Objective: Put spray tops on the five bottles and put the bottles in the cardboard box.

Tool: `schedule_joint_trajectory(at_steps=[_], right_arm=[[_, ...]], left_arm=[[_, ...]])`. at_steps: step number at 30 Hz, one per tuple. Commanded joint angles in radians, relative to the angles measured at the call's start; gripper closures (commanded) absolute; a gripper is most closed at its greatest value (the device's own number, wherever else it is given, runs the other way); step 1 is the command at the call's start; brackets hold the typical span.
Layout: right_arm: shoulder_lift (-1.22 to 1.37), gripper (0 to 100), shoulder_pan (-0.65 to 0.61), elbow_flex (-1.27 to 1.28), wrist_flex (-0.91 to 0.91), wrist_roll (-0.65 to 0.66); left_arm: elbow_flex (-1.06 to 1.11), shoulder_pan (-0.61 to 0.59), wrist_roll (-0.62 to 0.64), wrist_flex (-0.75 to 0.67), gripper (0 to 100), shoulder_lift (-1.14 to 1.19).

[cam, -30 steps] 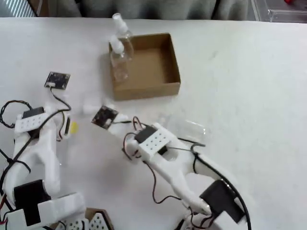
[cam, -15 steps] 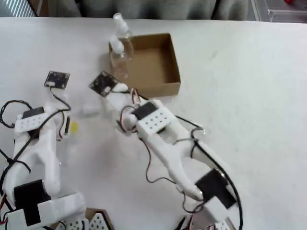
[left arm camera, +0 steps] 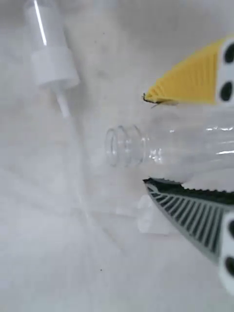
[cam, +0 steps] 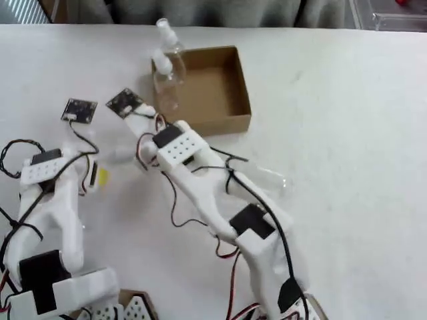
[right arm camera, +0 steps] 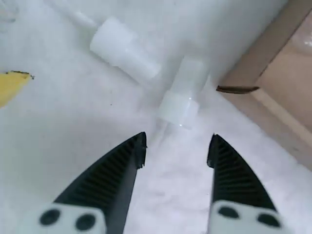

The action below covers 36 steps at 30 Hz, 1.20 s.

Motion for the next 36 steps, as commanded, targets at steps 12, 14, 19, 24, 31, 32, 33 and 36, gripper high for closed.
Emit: schedule_joint_trajectory(at_steps=[12,14,19,24,31,32,33,36], right_arm=[[0.094,81.5,-0.045,-0.063,-0.122,-0.018],[0.102,81.7,-0.045,-0.063,-0.140,-0.018],[0.105,81.8,-0.033,-0.057,-0.166,-0.015],[0.114,93.3,-0.033,-0.054,-0.162,-0.012],[0.133,98.1,-0.033,-0.060,-0.102,-0.018],[0.124,98.2,-0.035,-0.060,-0.076,-0.018],[0.113,98.3,-0.035,-0.060,-0.048,-0.018],[0.081,98.3,-0.035,-0.055,0.044,-0.018]], left_arm=[[-0.046,-0.001,0.006,-0.020,97,-0.002],[-0.046,-0.001,0.006,-0.020,97,-0.002],[-0.046,-0.001,0.006,-0.020,97,-0.002],[-0.046,-0.001,0.006,-0.020,97,-0.002],[-0.046,-0.001,0.006,-0.020,97,-0.002],[-0.046,-0.001,0.006,-0.020,97,-0.002],[-0.046,-0.001,0.006,-0.020,97,-0.002],[-0.046,-0.001,0.006,-0.020,97,-0.002]])
